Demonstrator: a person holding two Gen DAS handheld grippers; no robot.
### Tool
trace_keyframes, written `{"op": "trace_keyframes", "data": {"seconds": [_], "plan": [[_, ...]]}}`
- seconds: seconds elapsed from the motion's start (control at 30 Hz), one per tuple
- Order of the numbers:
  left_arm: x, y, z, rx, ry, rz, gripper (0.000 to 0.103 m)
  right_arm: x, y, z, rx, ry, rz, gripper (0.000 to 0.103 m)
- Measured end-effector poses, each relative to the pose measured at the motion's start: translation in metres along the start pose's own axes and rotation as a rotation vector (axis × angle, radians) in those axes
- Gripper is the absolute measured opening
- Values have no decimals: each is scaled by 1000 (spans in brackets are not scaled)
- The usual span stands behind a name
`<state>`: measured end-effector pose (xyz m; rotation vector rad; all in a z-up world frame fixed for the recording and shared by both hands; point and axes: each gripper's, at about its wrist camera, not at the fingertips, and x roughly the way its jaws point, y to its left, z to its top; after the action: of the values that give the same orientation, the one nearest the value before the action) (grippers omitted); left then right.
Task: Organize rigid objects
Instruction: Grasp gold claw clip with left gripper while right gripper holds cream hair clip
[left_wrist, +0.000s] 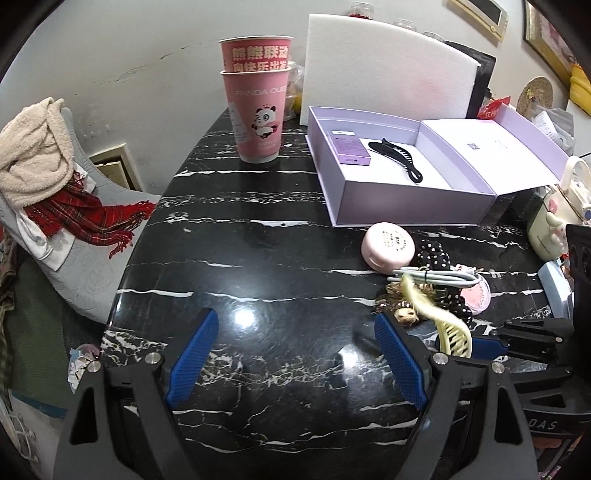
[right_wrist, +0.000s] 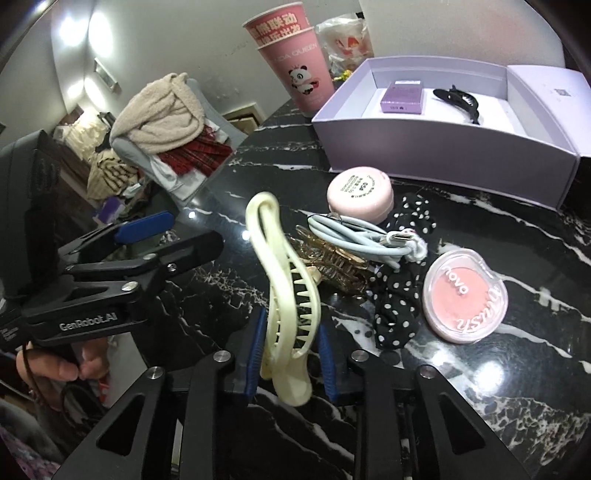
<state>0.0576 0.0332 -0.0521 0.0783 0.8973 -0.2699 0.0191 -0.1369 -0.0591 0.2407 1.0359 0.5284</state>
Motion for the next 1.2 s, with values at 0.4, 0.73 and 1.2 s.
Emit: {"op": "trace_keyframes", "data": {"seconds": [0.4, 0.73, 1.2], "plan": [[14, -29, 1, 25, 12, -137, 87, -46, -27, -13, 96, -68, 8, 24], [35, -68, 7, 95, 56, -180, 87, -70, -60, -21, 187, -111, -43, 24], [50, -73, -5, 129, 59, -149, 74, -74, -80, -22, 220, -110, -39, 24]]}}
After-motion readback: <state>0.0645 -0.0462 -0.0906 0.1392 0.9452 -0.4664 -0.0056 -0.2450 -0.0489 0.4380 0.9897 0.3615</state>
